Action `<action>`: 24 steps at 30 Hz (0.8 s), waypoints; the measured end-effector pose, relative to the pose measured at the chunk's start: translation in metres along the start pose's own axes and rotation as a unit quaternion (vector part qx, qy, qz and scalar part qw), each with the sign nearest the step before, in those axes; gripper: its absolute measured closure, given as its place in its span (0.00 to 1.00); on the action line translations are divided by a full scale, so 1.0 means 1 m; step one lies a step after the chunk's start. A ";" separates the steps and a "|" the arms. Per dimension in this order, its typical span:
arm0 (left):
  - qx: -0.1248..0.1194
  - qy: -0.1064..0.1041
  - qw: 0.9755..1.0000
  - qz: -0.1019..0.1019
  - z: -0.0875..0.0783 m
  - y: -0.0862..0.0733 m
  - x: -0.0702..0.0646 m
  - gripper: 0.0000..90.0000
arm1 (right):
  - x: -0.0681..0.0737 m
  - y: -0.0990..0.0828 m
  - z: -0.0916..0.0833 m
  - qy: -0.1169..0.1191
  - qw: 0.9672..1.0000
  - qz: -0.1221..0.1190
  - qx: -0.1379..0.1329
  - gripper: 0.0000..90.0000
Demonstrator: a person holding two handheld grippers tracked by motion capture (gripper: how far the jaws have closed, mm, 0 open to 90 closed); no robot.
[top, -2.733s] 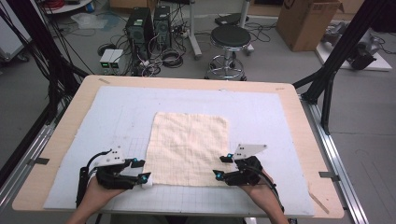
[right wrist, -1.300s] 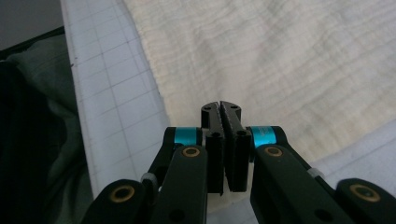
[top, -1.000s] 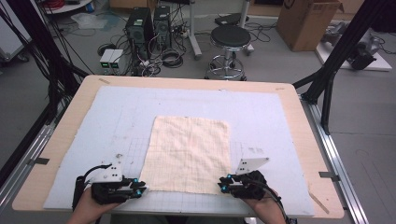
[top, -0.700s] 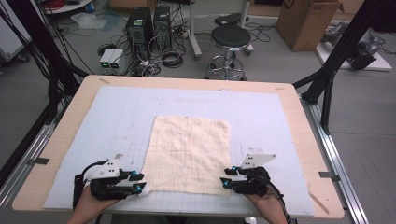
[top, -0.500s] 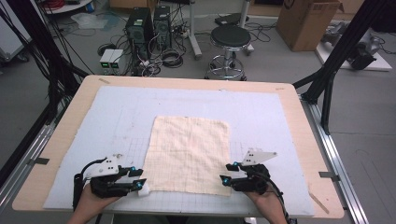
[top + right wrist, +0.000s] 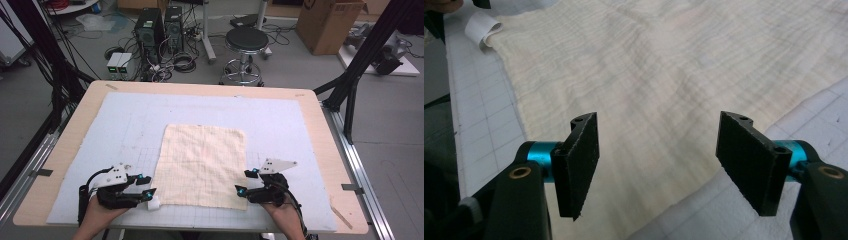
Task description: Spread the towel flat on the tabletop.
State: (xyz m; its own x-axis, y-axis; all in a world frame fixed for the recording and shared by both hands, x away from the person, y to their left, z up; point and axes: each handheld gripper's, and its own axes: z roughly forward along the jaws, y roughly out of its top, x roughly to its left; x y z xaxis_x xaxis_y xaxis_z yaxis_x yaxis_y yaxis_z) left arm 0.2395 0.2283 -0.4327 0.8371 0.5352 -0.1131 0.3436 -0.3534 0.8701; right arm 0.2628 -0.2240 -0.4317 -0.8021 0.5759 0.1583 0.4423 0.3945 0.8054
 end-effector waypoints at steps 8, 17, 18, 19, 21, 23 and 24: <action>-0.007 0.015 1.000 -0.004 -0.002 0.000 0.003 0.54 | 0.001 0.001 0.001 -0.009 1.000 -0.004 -0.005 0.33; -0.012 0.032 0.999 -0.009 -0.002 0.000 0.006 0.48 | 0.002 0.003 0.000 -0.011 1.000 -0.013 -0.013 0.31; -0.013 0.035 0.999 -0.010 -0.002 0.000 0.006 0.47 | 0.002 0.003 0.001 -0.009 1.000 -0.015 -0.015 0.31; -0.012 0.037 0.999 -0.008 -0.002 0.000 0.007 0.46 | 0.003 0.004 0.001 -0.008 1.000 -0.015 -0.015 0.30; -0.015 0.038 0.999 -0.009 -0.002 0.000 0.007 0.46 | 0.004 0.004 0.001 -0.010 1.000 -0.018 -0.014 0.30; -0.015 0.039 0.999 -0.008 -0.002 0.000 0.008 0.45 | 0.004 0.004 0.001 -0.011 1.000 -0.020 -0.014 0.30; -0.015 0.040 0.999 -0.006 -0.002 0.000 0.008 0.45 | 0.005 0.004 0.001 -0.011 1.000 -0.020 -0.015 0.30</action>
State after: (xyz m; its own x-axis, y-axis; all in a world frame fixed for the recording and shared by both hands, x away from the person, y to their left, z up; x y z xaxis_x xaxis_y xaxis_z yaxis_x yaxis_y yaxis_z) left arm 0.2459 0.2340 -0.4325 0.7952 0.6001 -0.0864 0.3397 -0.3230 0.8833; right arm 0.2613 -0.2192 -0.4277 -0.8096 0.5757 0.1140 0.3978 0.3954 0.8279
